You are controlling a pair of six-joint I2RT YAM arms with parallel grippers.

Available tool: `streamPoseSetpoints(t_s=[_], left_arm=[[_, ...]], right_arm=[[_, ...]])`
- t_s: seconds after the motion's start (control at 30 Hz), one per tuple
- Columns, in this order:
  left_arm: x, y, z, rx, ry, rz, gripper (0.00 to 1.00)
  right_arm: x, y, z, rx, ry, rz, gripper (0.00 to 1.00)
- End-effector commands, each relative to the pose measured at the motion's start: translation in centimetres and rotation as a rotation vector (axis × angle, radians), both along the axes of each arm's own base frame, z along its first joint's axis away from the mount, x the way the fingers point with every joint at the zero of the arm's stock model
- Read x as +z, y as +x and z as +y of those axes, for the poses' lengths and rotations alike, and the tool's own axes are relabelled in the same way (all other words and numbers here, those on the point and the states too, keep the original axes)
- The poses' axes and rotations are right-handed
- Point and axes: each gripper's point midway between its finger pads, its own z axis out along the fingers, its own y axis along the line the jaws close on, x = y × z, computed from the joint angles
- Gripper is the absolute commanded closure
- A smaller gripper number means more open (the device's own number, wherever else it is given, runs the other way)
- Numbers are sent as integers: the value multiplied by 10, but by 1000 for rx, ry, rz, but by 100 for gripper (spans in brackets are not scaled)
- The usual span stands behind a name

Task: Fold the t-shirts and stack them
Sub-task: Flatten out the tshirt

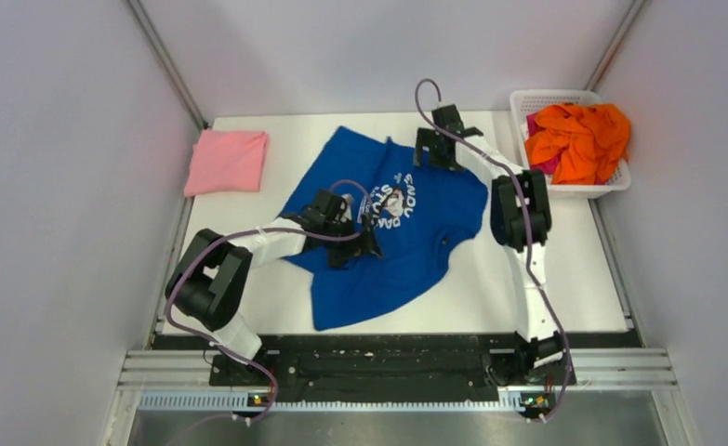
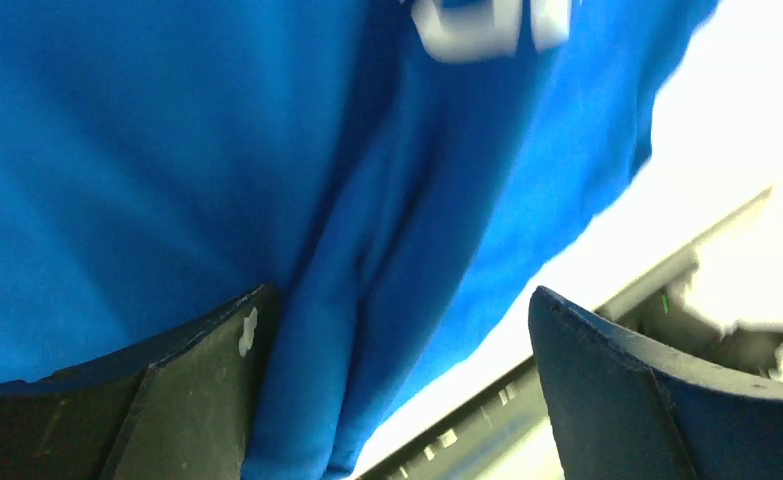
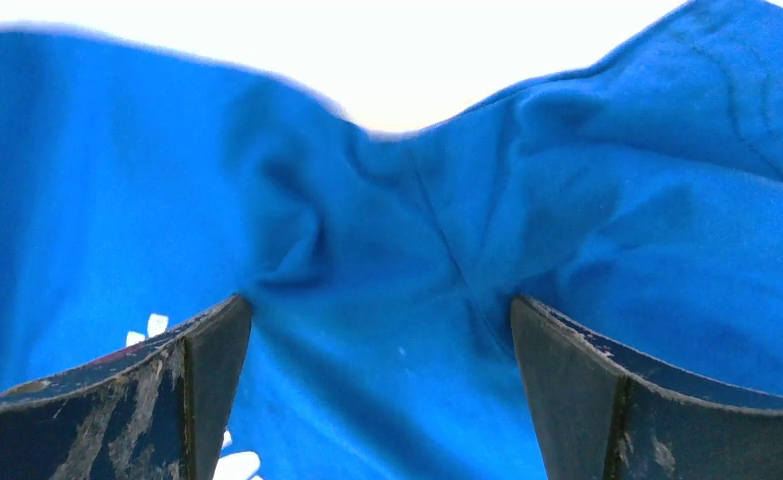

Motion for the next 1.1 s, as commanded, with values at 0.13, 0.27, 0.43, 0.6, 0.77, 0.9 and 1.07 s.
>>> streamPoseSetpoints(t_s=[0.13,0.27,0.43,0.6,0.77,0.9,1.07], left_arm=[[14,-81,-86,-271,-144,119,1],[30,-71,-88,-289,-121,44,1],[49,-38,-69,-229,-17,-47,1],[64,-8,-25,-87,48,-128,1],[57,20,37,85,173,-123,1],[41,35,68,167,210,-79,1],[9,52,94,223,290,-19,1]], right_arm=[[-9,75,72,287,116,-67,1],[41,82,56,323,15,-186,1],[133,74,38,318,-60,-329,1],[168,26,27,280,-22,-317,1],[106,-70,18,197,44,-146,1],[66,-148,32,181,123,-62,1],[28,-202,32,179,103,45,1]])
